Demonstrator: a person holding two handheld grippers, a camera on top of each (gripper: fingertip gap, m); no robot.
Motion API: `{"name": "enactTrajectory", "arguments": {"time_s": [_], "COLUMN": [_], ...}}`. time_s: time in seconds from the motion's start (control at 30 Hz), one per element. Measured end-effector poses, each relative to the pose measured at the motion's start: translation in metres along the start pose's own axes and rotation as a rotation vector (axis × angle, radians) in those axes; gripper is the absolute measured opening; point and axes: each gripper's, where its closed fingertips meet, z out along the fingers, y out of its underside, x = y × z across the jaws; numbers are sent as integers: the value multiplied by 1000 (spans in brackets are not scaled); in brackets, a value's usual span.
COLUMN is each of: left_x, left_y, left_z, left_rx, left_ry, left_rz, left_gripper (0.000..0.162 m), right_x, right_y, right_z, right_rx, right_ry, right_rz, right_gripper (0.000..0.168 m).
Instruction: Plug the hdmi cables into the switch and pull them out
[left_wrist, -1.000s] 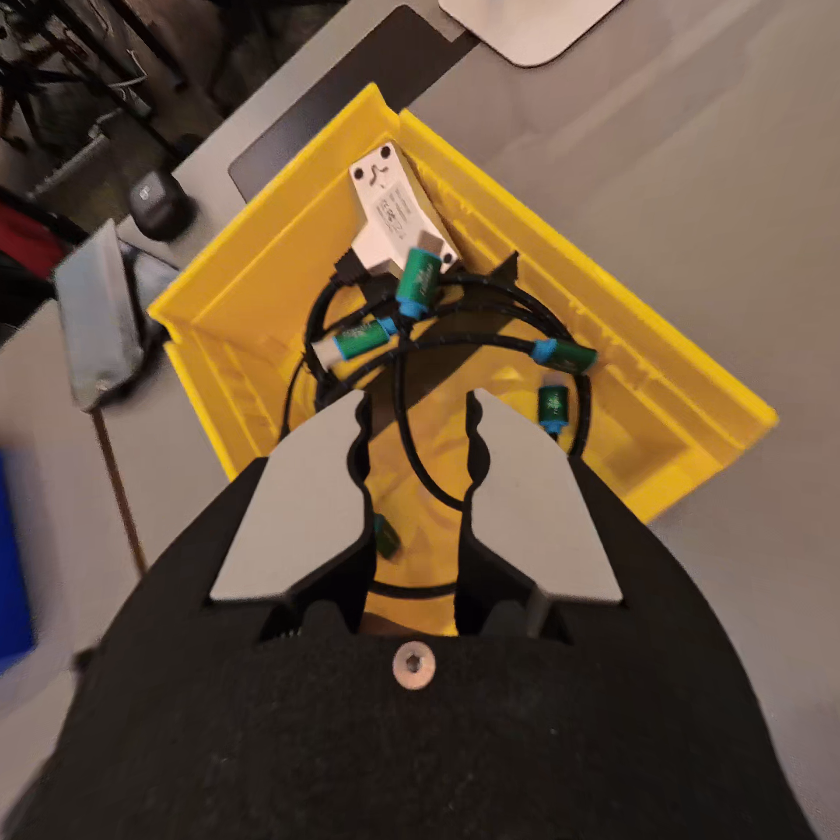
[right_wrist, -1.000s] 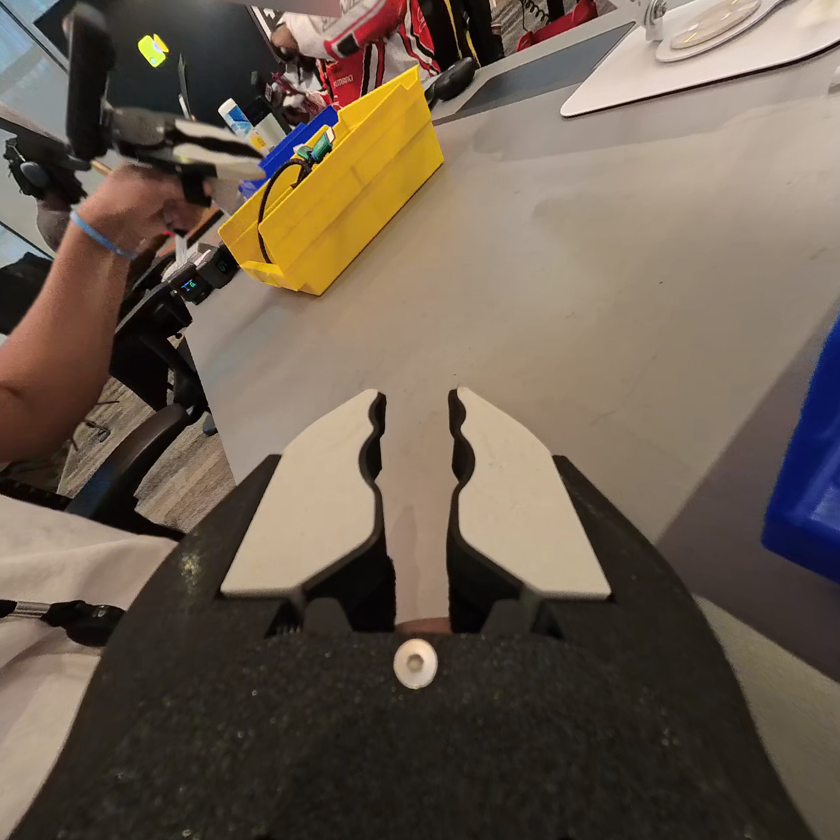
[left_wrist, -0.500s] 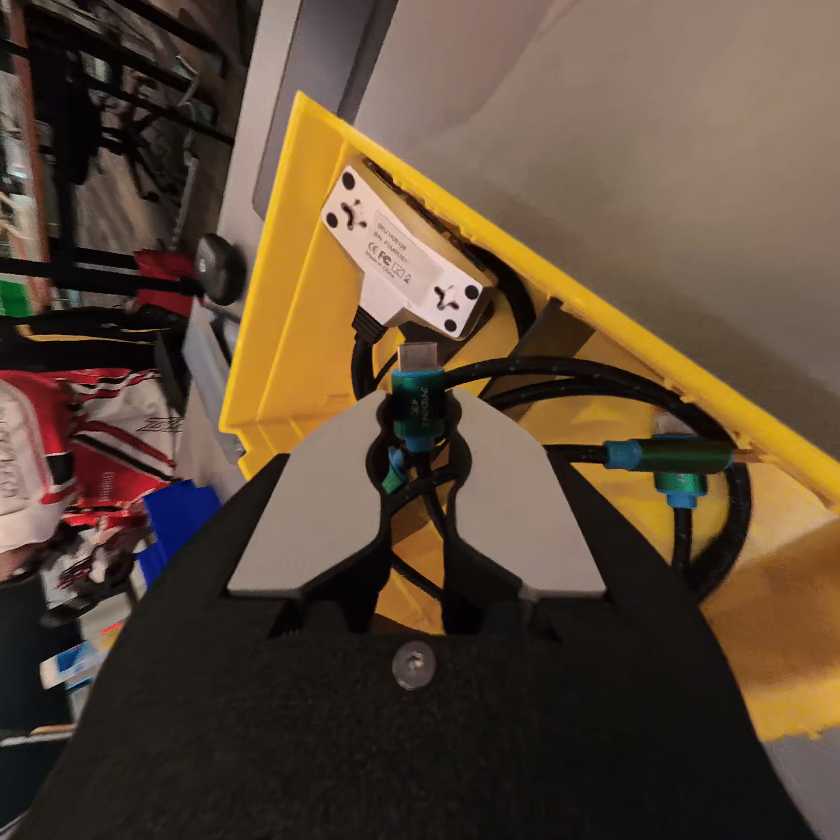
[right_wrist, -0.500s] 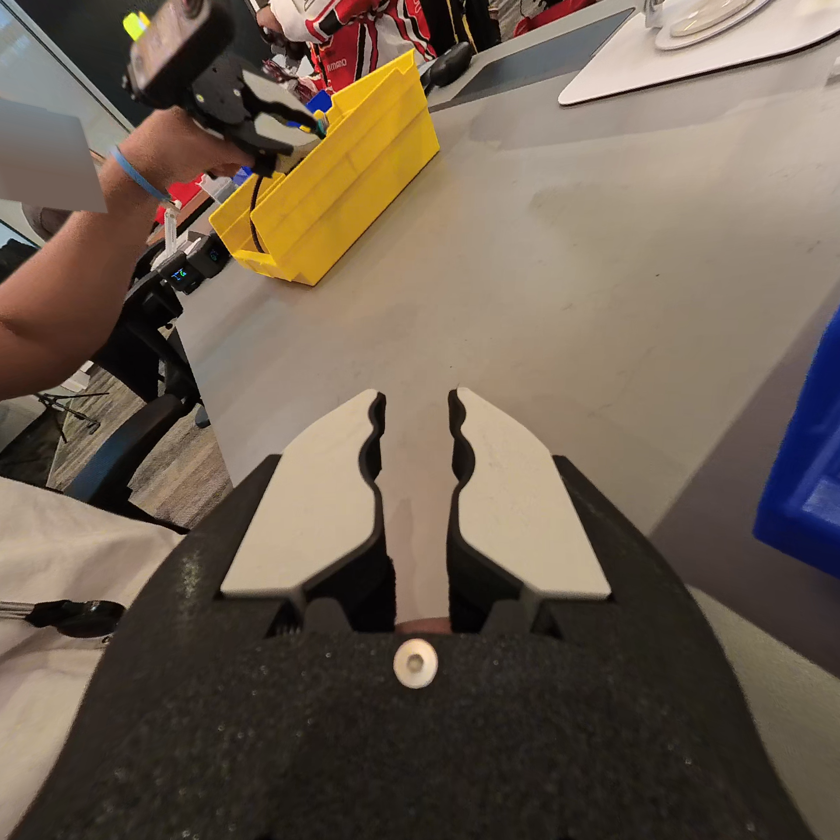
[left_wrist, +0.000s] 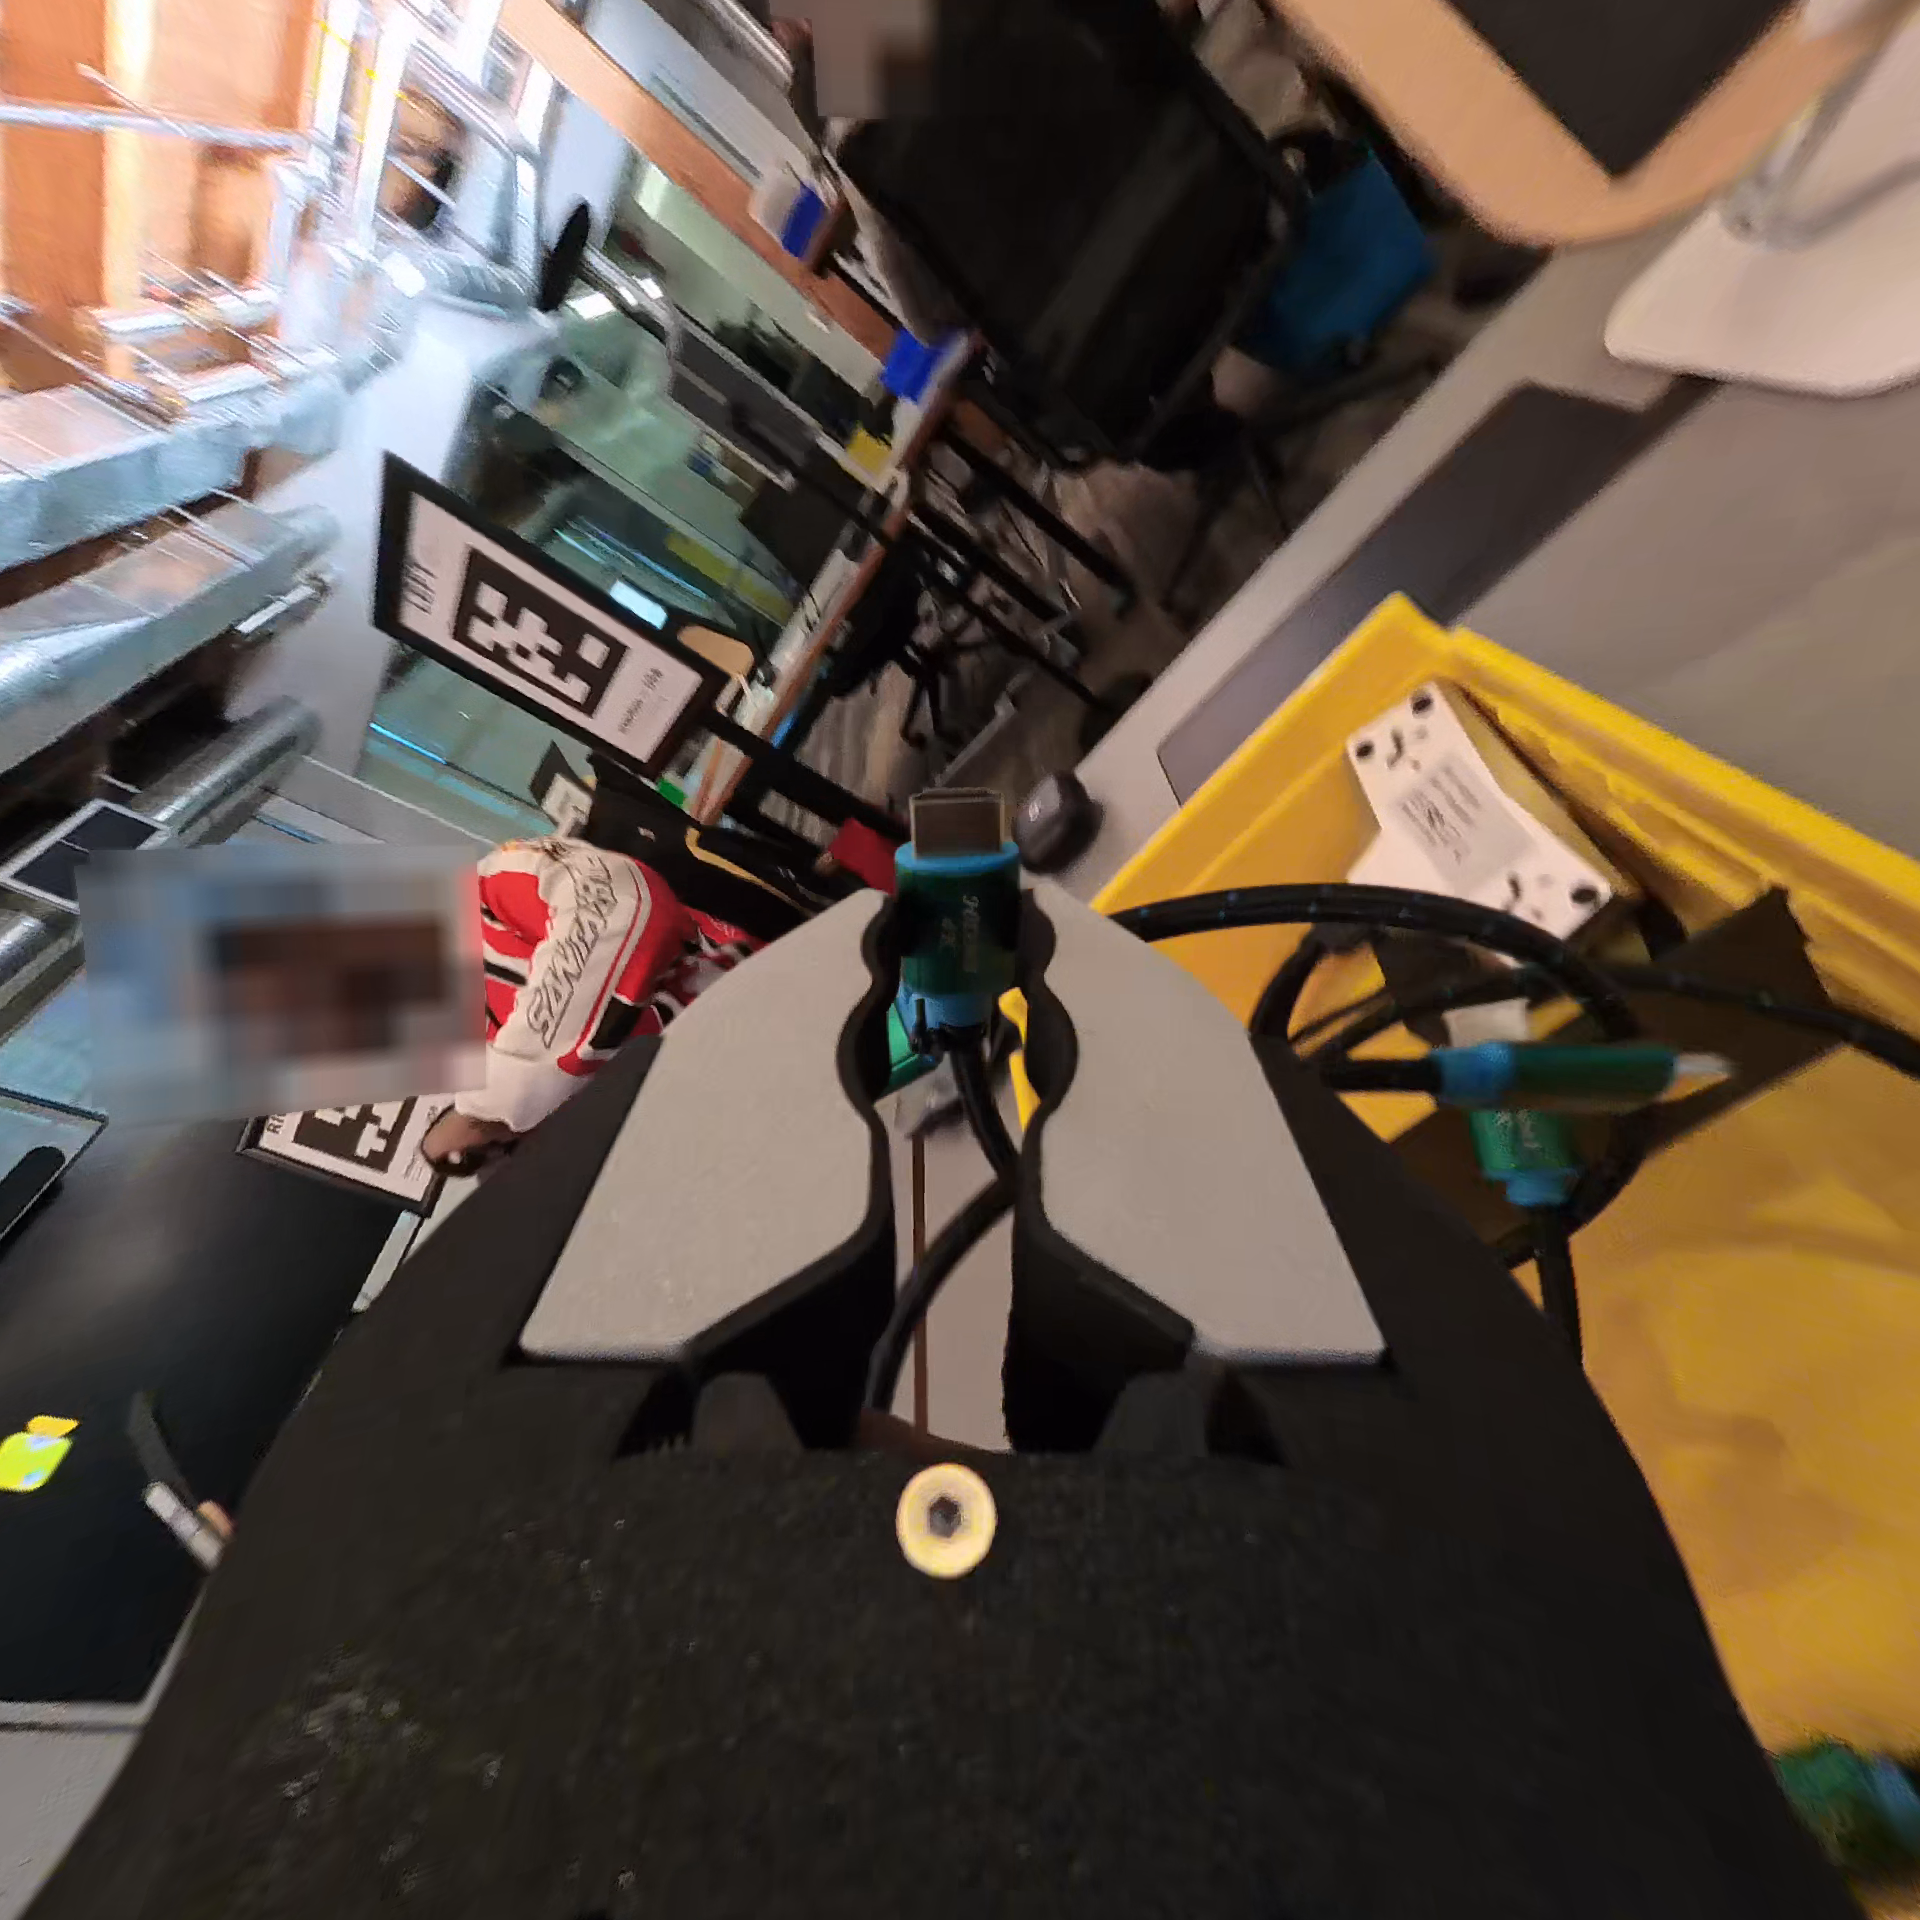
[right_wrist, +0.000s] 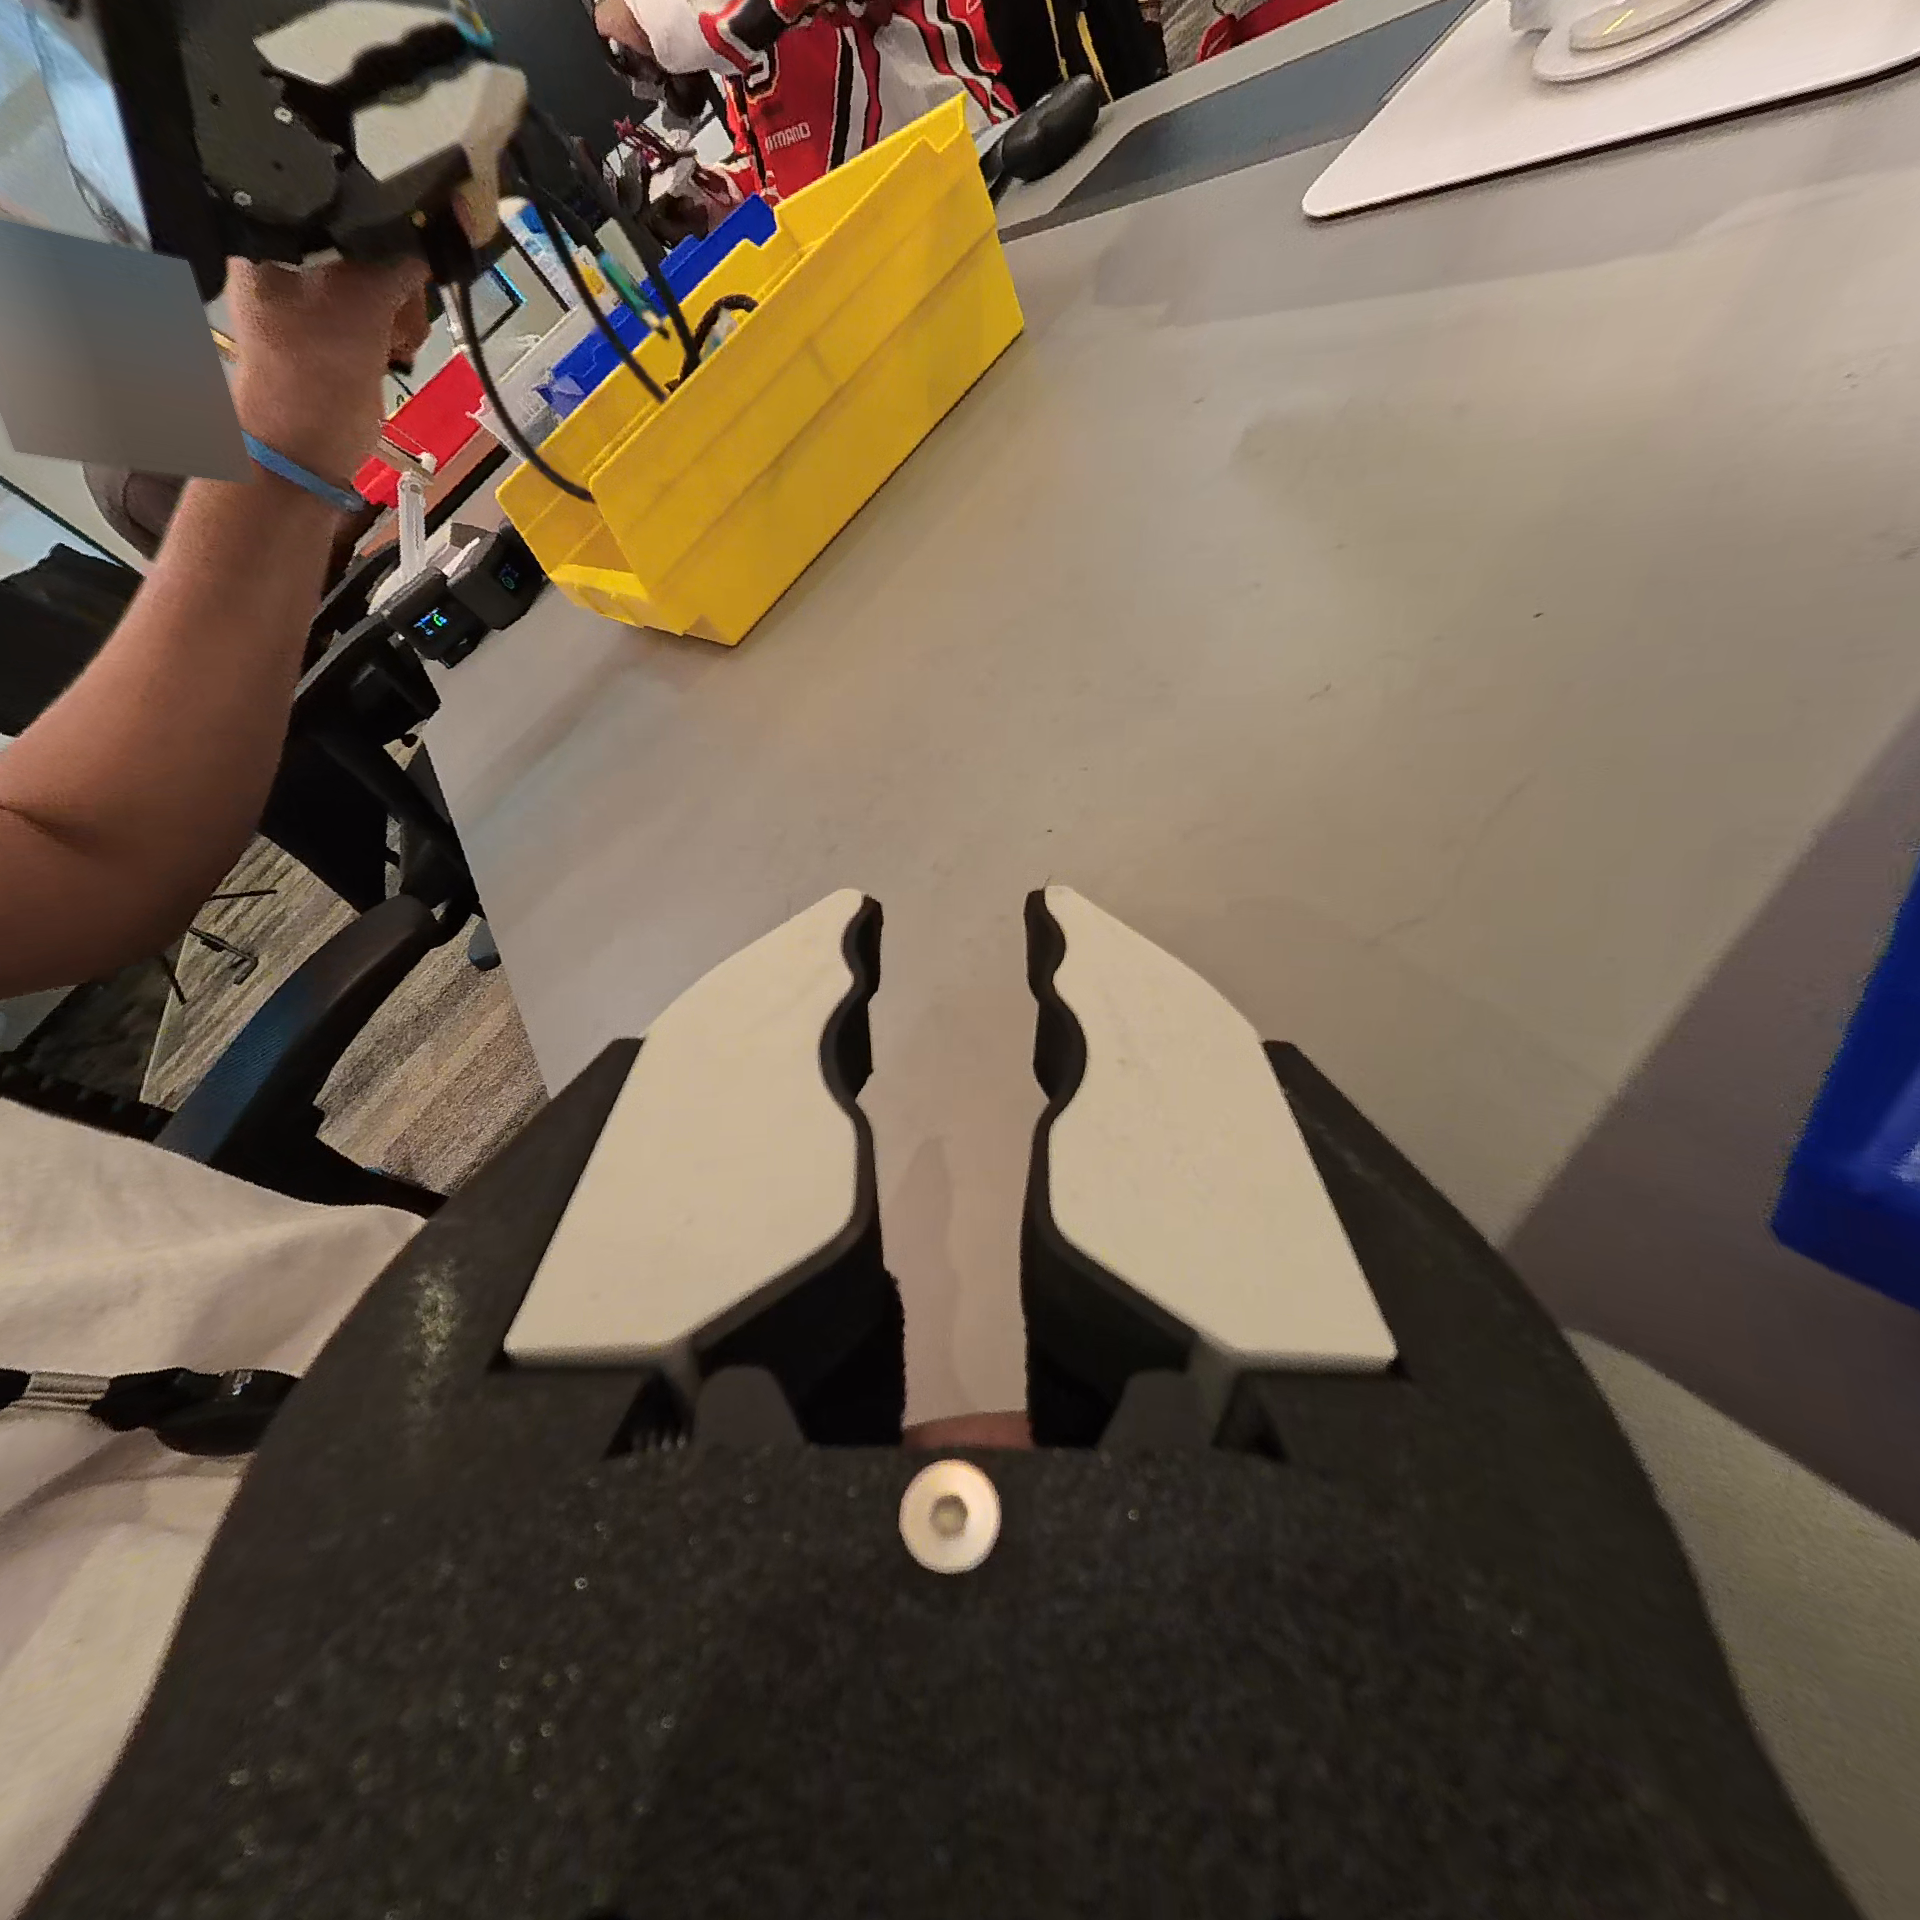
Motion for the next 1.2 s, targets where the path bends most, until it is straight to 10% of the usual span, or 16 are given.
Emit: {"name": "enactTrajectory", "arguments": {"time_s": [0.5, 0.73, 0.93, 1.2], "left_x": [-19, -34, 114, 308], "left_y": [-58, -105, -175, -144], "left_z": [51, 17, -74, -107], "left_rx": [171, 301, 267, 31], "left_ry": [206, 317, 770, 1044], "left_rz": [-498, -639, -313, -19], "left_gripper": [21, 21, 21, 21], "right_x": [0, 1, 0, -7], "right_y": [1, 1, -1, -6], "right_z": [0, 0, -1, -2], "right_rx": [-6, -5, 4, 31], "right_ry": [10, 19, 15, 2], "right_rz": [-13, -15, -24, -58], "right_gripper": [26, 26, 26, 26]}}
